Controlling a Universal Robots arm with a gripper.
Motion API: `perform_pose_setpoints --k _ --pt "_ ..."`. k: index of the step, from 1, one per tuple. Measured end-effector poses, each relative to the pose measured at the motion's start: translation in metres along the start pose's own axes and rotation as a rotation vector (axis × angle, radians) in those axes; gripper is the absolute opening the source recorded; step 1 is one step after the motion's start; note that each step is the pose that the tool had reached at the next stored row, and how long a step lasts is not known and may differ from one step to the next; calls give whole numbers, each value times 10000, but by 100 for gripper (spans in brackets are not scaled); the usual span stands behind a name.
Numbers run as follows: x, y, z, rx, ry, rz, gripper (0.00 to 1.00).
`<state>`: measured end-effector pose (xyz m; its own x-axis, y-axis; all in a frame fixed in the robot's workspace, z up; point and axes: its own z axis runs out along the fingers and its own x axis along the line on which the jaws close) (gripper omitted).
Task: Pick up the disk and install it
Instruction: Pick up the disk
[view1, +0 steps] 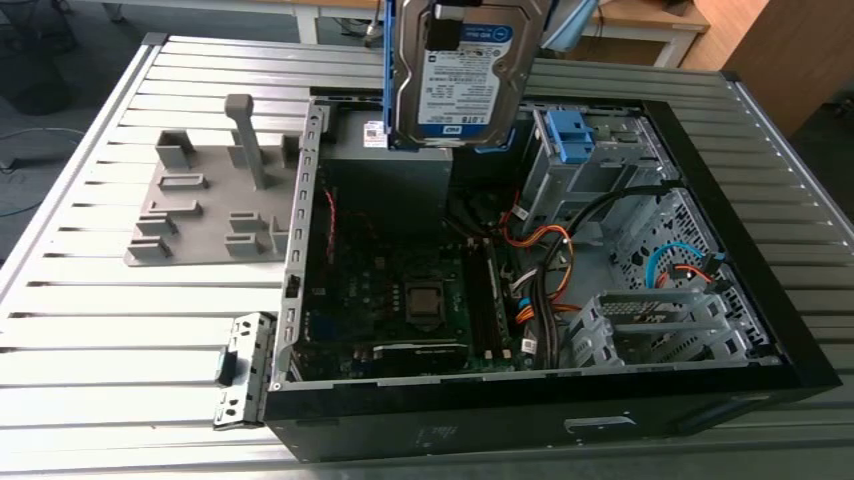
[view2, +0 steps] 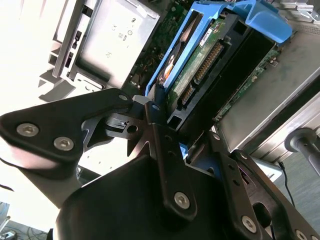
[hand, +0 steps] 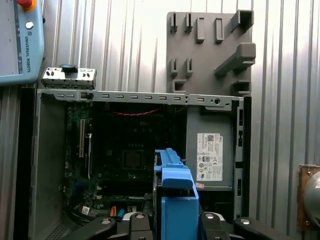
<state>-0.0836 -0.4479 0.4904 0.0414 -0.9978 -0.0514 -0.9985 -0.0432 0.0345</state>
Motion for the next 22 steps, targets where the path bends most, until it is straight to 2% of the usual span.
perform_pose_setpoints --k 22 --pt "275 12 -13 1 -1 0 36"
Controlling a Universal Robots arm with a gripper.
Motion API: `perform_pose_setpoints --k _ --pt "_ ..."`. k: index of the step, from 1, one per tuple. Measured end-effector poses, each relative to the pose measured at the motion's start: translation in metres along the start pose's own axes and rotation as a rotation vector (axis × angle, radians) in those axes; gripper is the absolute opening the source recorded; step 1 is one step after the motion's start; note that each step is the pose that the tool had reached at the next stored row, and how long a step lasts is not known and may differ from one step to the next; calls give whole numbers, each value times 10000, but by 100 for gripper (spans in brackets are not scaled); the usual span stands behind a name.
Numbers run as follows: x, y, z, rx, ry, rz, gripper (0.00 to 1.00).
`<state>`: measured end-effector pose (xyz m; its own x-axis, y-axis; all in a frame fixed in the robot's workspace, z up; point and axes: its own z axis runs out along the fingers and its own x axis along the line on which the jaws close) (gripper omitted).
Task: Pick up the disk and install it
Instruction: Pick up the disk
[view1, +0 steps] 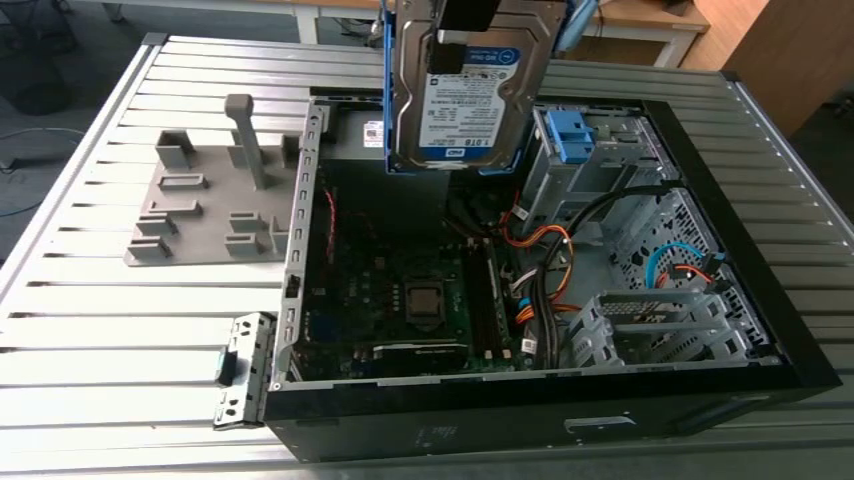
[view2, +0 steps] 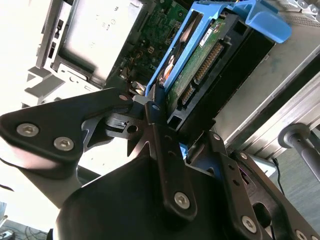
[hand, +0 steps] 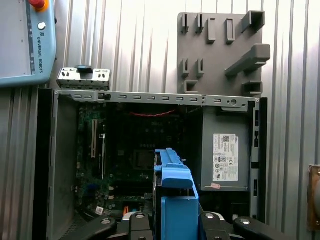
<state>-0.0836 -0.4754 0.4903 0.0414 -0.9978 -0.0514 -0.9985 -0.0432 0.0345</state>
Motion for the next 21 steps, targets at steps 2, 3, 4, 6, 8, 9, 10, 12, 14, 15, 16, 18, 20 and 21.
perform_pose_setpoints --k 2,3,4,6,8,9,10,12,14,15,16,18,20,21 --pt "20 1 -2 -1 1 0 36" --pt "30 1 -2 -1 1 0 36" --pt "40 2 -2 0 0 0 36" --pt "62 3 -4 0 1 0 36" --pt "81 3 -4 -1 1 0 36" --pt "90 4 -5 0 1 0 36" --pt "100 4 -5 0 1 0 36" --pt "119 4 -6 0 1 0 36" --pt "139 5 -7 0 0 0 36" --pt "149 6 -8 -1 2 0 36" --pt "159 6 -8 -1 1 -1 36" --pt "179 7 -9 0 1 0 36" --pt "199 8 -11 -1 1 0 36" --pt "208 8 -11 -1 1 0 36"
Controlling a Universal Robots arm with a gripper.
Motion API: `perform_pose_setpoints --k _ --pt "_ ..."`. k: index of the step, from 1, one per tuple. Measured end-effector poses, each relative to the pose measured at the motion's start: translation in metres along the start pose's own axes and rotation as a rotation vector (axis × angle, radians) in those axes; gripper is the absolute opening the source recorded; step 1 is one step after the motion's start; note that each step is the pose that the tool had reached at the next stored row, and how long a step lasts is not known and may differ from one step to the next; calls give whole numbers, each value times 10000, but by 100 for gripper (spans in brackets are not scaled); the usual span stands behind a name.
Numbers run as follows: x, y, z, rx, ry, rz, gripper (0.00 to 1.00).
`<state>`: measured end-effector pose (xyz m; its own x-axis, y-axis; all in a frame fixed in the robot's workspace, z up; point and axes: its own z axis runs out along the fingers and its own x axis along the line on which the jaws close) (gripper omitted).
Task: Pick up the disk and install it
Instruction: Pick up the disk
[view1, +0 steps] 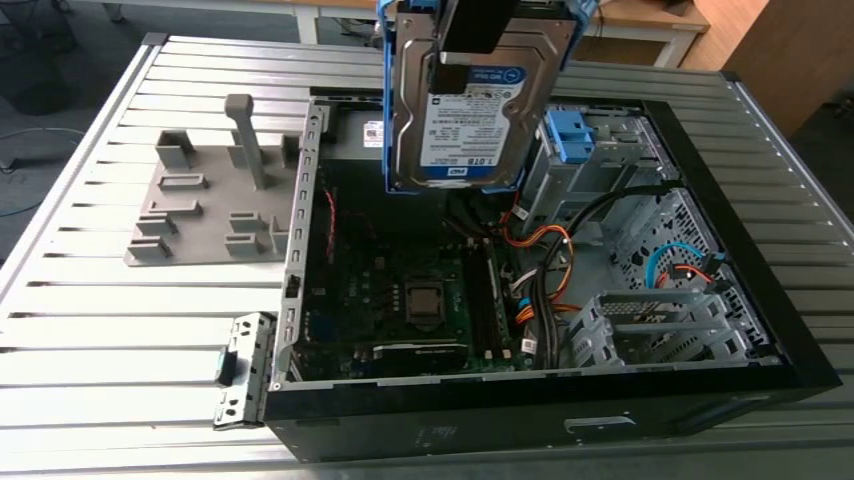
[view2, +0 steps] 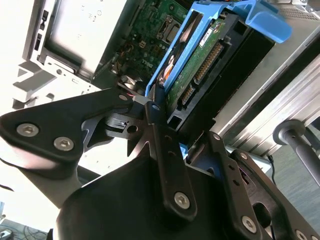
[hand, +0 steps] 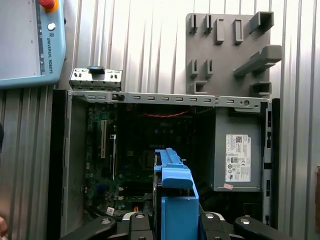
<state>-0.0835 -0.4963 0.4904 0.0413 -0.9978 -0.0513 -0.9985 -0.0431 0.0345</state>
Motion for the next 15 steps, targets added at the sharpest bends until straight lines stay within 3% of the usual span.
perform_pose_setpoints --k 15 --pt "118 5 -5 0 -1 0 36"
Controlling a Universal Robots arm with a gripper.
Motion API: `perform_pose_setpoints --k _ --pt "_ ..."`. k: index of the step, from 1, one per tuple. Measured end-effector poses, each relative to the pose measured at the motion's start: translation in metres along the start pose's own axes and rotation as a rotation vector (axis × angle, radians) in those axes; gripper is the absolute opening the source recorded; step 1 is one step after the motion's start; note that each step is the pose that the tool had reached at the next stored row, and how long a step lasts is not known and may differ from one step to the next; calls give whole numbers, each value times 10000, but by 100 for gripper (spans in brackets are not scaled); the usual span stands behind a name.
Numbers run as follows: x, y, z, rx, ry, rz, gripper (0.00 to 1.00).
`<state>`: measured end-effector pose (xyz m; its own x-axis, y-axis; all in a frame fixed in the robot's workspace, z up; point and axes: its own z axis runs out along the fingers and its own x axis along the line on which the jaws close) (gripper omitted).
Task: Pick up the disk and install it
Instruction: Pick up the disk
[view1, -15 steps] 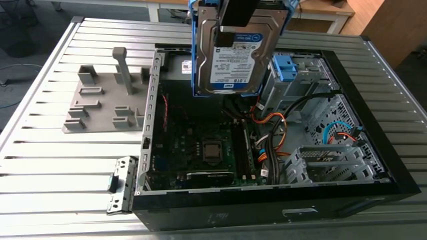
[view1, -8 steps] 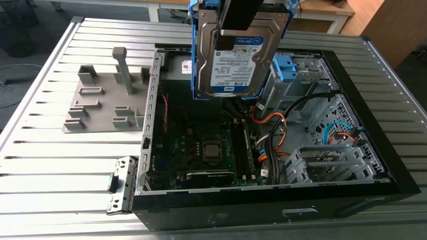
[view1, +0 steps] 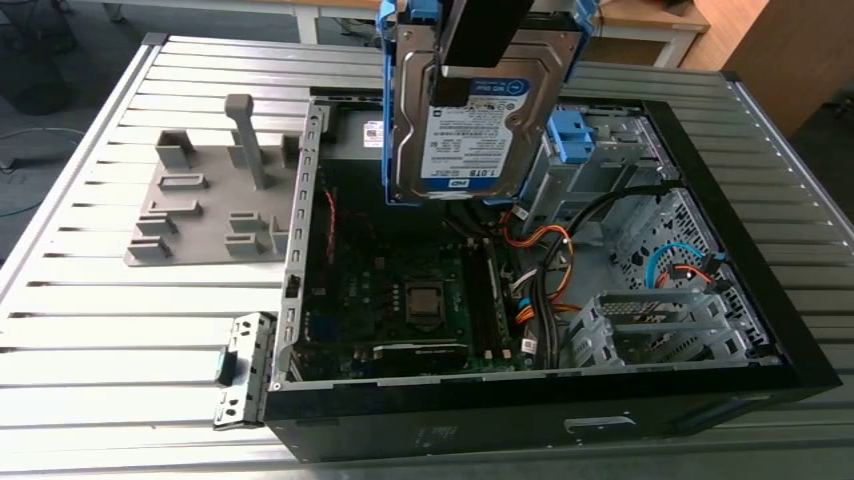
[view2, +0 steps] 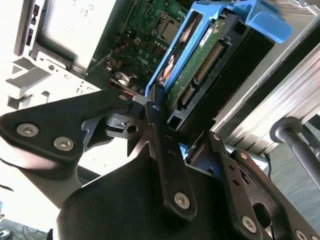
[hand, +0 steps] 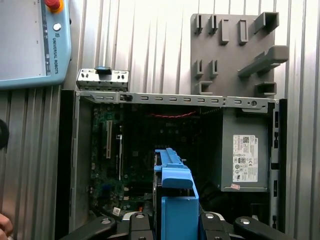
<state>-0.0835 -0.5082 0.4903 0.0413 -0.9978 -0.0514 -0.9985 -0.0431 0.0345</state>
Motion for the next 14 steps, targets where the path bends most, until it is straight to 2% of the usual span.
perform_pose_setpoints --k 14 --pt "87 3 -4 0 0 -1 36"
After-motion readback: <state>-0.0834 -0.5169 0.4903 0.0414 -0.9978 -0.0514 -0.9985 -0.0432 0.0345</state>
